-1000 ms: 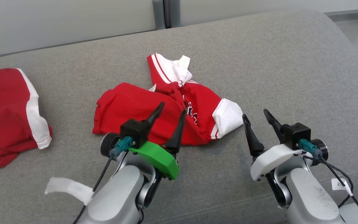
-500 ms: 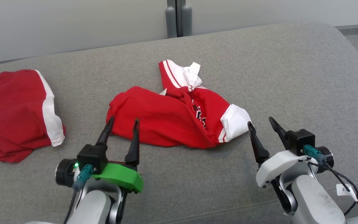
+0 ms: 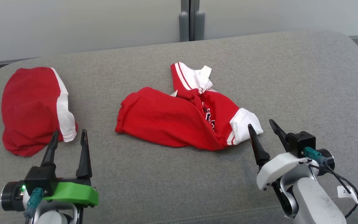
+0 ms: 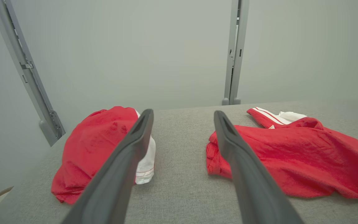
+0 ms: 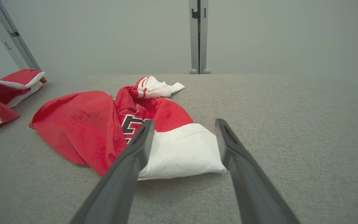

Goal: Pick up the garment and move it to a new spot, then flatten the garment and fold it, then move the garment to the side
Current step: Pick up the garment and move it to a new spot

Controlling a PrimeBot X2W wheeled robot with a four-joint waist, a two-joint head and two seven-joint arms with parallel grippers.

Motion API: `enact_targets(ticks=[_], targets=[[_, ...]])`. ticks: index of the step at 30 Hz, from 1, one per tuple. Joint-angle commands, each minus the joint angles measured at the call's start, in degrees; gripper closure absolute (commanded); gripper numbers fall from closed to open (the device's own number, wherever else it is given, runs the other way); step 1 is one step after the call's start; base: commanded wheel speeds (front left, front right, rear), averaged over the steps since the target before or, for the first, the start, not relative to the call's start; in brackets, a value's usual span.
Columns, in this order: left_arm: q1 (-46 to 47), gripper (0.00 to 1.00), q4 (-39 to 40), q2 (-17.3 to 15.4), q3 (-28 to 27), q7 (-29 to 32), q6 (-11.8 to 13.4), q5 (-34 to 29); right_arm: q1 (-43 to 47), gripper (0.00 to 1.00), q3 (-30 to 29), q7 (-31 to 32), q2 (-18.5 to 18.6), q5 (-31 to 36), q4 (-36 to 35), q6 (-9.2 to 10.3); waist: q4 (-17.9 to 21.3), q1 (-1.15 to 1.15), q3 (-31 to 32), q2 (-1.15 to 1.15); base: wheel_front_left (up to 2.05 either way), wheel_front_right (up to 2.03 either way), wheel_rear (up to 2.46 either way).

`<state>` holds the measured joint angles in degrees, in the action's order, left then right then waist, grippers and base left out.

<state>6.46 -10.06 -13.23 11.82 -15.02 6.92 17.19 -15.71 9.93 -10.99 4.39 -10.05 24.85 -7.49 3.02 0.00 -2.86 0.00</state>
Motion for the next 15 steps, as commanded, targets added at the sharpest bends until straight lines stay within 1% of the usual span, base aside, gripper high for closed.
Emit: enact_targets(ticks=[1, 2, 5, 11, 15], targets=[[-1.78, 0.00, 1.29, -0.84, -1.14, -0.11, -1.50, -0.67, 0.48, 0.00, -0.27, 0.17, 0.10, -0.16, -0.27, 0.00, -0.38, 0.00, 0.01, 0.00, 0.00, 0.00, 0.00], [-2.04, 0.00, 2.27, -0.98, -1.56, -0.11, -2.60, -1.01, 0.48, 0.00, -0.40, 0.18, 0.07, -0.11, -0.31, 0.00, -0.57, 0.00, 0.03, 0.00, 0.00, 0.00, 0.00], [-3.90, 0.00, 3.81, -0.39, -4.17, -0.11, -3.97, -1.25, 0.63, 0.00, -0.64, 0.13, 0.03, -0.14, -0.32, 0.00, -1.09, 0.00, 0.26, 0.00, 0.00, 0.00, 0.00], [-6.41, 0.00, 4.47, 0.80, -9.25, -0.11, -5.34, -2.43, 0.71, 0.00, -0.79, 0.25, -0.15, -0.05, -0.26, 0.00, -1.77, 0.00, 0.83, 0.00, 0.00, 0.00, 0.00], [-7.74, 0.00, 3.04, 1.24, -11.26, -0.11, -6.17, -3.54, 0.89, 0.00, -0.64, 0.19, -0.25, -0.22, -0.13, 0.00, -2.03, 0.00, 1.17, 0.00, 0.00, 0.00, 0.00]])
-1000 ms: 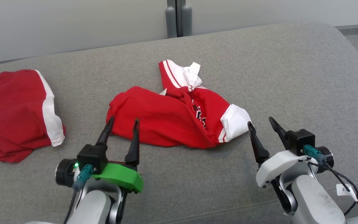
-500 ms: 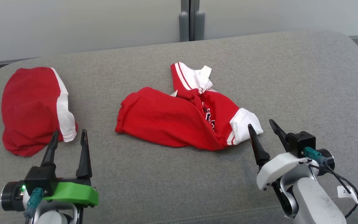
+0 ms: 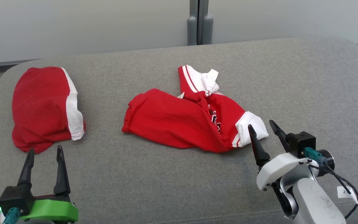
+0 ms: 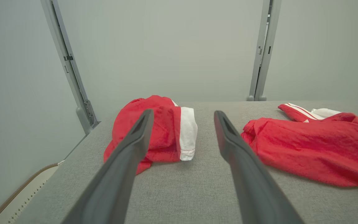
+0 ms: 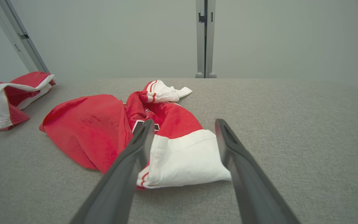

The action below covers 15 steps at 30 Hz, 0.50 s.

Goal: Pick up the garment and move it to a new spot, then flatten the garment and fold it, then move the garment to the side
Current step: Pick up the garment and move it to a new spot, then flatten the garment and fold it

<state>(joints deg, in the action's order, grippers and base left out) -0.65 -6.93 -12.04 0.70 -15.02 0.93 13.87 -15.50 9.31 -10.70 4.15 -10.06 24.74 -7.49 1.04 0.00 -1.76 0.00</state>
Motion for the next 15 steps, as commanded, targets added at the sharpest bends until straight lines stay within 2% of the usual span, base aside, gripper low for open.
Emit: enact_targets(ticks=[1, 7, 15], targets=[[-0.91, 0.00, -0.31, 0.04, -0.37, -0.11, -0.62, -0.64, 0.68, 0.00, 0.00, -0.10, 0.00, -0.25, 0.03, 0.00, -0.12, 0.00, 0.12, 0.00, 0.00, 0.00, 0.00], [-2.36, 0.00, -1.20, 0.59, -2.05, -0.11, -4.71, -1.03, 0.23, 0.00, 0.21, 0.36, 0.00, -0.28, 0.24, 0.00, -0.63, 0.00, 0.24, 0.00, 0.00, 0.00, 0.00], [-3.09, 0.00, -1.62, 3.14, -4.94, -0.11, -6.66, -2.27, -1.84, 0.00, 1.59, 3.60, 0.88, 0.04, 1.77, 0.00, -1.75, 0.00, 0.67, 0.00, 0.00, 0.00, 0.00]])
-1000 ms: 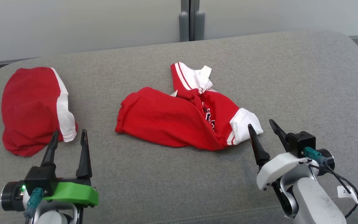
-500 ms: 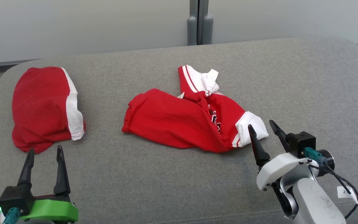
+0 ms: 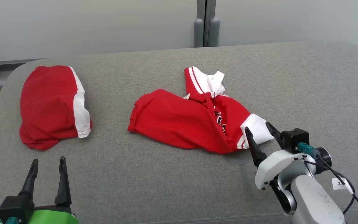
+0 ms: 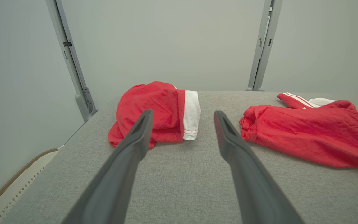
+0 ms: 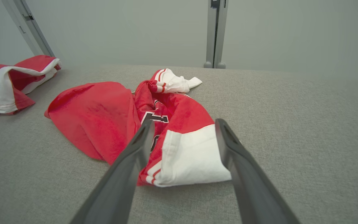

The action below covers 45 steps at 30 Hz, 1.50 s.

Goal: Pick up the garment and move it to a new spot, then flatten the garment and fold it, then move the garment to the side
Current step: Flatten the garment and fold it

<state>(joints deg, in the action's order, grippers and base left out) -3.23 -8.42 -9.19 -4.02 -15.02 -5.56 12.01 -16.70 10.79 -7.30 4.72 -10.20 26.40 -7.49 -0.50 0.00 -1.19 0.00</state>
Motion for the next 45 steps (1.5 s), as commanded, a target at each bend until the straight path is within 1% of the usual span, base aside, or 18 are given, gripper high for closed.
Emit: enact_targets(ticks=[1, 6, 11, 16, 17, 18, 19, 26, 33, 38, 41, 45], targets=[[-0.35, 0.00, -0.12, 0.53, -0.39, -0.11, -0.42, -0.54, -1.07, 0.00, 0.32, 0.90, 0.40, 0.44, 0.53, 0.00, -0.41, 0.00, 0.14, 0.00, 0.00, 0.00, 0.00], [0.66, 0.00, -0.39, 1.55, -0.46, -0.11, -1.02, -1.69, -3.86, 0.00, 1.40, 4.61, 0.62, 0.47, 3.77, 0.00, -1.58, 0.00, 0.29, 0.00, 0.00, 0.00, 0.00], [0.75, 0.00, -0.92, 2.08, -0.72, -0.11, -1.45, -2.20, -6.41, 0.00, 2.41, 9.14, 1.04, 0.46, 8.95, 0.00, -2.54, 0.00, 0.53, 0.00, 0.00, 0.00, 0.00], [0.82, 0.00, -1.19, 2.63, -0.64, -0.11, -1.66, -2.71, -8.49, 0.00, 2.52, 9.07, 0.92, 0.63, 12.91, 0.00, -3.54, 0.00, 0.87, 0.00, 0.00, 0.00, 0.00], [0.89, 0.00, -1.25, 2.76, -0.59, -0.11, -1.72, -2.73, -8.87, 0.06, 2.53, 8.85, 0.87, 0.62, 13.67, 0.00, -3.73, 0.00, 0.92, 0.00, 0.00, 0.00, 0.00], [0.88, 0.00, -1.29, 2.83, -0.57, -0.11, -1.74, -2.74, -9.25, 0.57, 2.43, 8.70, 0.86, 0.69, 14.40, 0.00, -3.87, 0.00, 0.97, 0.00, 0.00, 0.00, 0.00], [0.80, 0.00, -1.33, 2.89, -0.54, -0.11, -1.78, -2.82, -9.65, 1.00, 2.26, 8.77, 0.99, 1.07, 15.13, 0.00, -3.98, 0.00, 1.01, 0.00, 0.00, 0.00, 0.00], [0.41, 0.00, -1.61, 3.17, -0.89, -0.11, -1.83, -2.89, -11.09, 1.00, 2.04, 8.08, 0.67, 1.64, 18.13, 0.00, -4.08, 0.00, 0.86, 0.00, 0.00, 0.00, 0.00], [1.02, 0.00, -1.77, 3.54, -0.88, -0.11, -1.91, -3.17, -13.00, 1.00, 1.91, -0.45, 0.41, 1.87, 16.74, 0.00, -3.65, 0.00, 0.62, 0.00, 0.00, 0.00, 0.00], [1.30, 0.00, -1.95, 3.76, -0.69, -0.11, -1.94, -3.20, -14.71, 1.00, 0.88, -6.67, -0.12, 2.30, 14.12, 0.00, -3.73, 0.00, 0.73, 0.00, 0.00, 0.00, 0.00], [1.42, 0.00, -1.93, 3.84, -0.80, -0.11, -1.94, -3.27, -14.58, 1.00, 0.54, -7.84, -0.29, 2.97, 11.26, 0.00, -3.72, 0.00, 0.69, 0.00, 0.00, 0.00, 0.00], [1.50, 0.00, -1.78, 4.03, -1.04, -0.11, -1.93, -3.22, -12.01, 1.00, 0.08, -7.96, -0.59, 3.65, 6.93, 0.00, -3.29, 0.00, 0.51, 0.00, 0.00, 0.00, 0.00]])
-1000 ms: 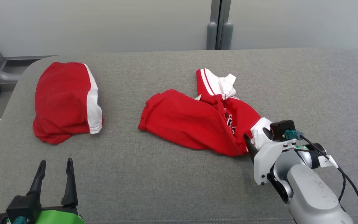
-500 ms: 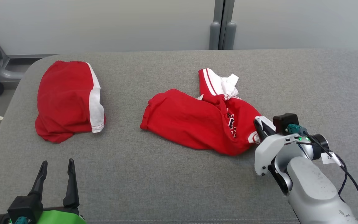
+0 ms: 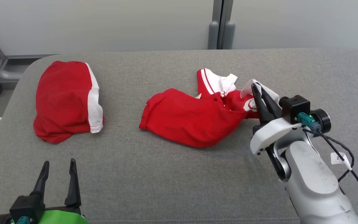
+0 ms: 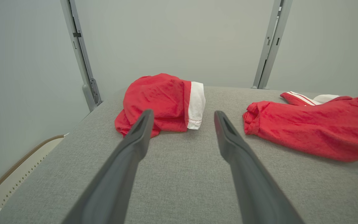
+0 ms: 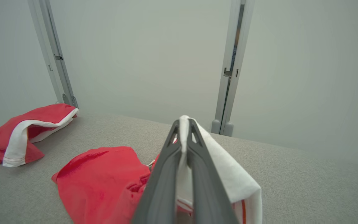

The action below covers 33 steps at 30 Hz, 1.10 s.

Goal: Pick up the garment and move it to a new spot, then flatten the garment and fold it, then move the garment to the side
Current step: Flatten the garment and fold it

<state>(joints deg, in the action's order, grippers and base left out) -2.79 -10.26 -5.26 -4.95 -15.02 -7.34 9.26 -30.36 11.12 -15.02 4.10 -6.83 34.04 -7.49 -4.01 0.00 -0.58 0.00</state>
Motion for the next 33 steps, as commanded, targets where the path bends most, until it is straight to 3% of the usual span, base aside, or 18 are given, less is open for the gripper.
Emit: enact_targets(ticks=[1, 12, 24, 25, 26, 27, 28, 33], targets=[[1.03, 0.00, -0.02, 0.13, -0.15, -0.11, -0.15, -0.49, 2.65, 1.00, -0.45, -0.24, 0.06, 0.24, -1.56, 0.00, 0.42, 0.00, -0.14, 0.00, 0.00, 0.00, 0.00], [1.51, 0.00, -0.09, 0.08, -0.09, -0.11, -0.13, 0.01, 14.24, 1.00, -3.06, -0.29, 1.02, -3.01, -9.81, 0.00, 4.35, 0.00, -1.09, 0.00, 0.00, 0.00, 0.00], [2.86, 0.00, -0.46, 0.03, 0.50, -0.11, -0.13, -0.03, 22.17, 1.00, -2.09, 3.55, 0.90, -11.08, -6.85, 0.00, 7.06, 0.00, -2.44, 0.00, 0.00, 0.00, 0.00], [2.87, 0.00, -0.55, -0.03, 0.51, -0.11, -0.13, 0.04, 22.13, 0.94, -2.23, 3.82, 0.92, -11.46, -6.29, 0.00, 7.15, 0.00, -2.51, 0.00, 0.00, 0.00, 0.00], [2.93, 0.00, -0.64, -0.04, 0.57, -0.11, -0.13, 0.10, 22.16, 0.71, -2.41, 4.20, 1.09, -11.39, -5.42, 0.01, 7.20, 0.00, -2.55, 0.00, 0.00, 0.00, 0.00], [3.00, 0.00, -0.71, 0.00, 0.65, -0.11, -0.13, 0.17, 22.14, 0.43, -2.45, 4.28, 1.29, -10.90, -4.67, 0.01, 7.21, 0.00, -2.57, 0.00, 0.00, 0.00, 0.00], [3.03, 0.00, -0.73, 0.05, 0.72, -0.11, -0.13, 0.18, 22.12, 0.03, -2.77, 4.43, 1.28, -10.63, -3.91, 0.01, 7.21, 0.00, -2.56, 0.00, 0.00, 0.00, 0.00], [3.15, 0.00, -0.97, 0.00, 0.72, -0.11, -0.13, 0.41, 20.85, 0.00, -4.35, 2.65, 1.71, -8.83, -2.82, 0.01, 7.21, 0.00, -2.58, 0.00, 0.00, 0.00, 0.00]])
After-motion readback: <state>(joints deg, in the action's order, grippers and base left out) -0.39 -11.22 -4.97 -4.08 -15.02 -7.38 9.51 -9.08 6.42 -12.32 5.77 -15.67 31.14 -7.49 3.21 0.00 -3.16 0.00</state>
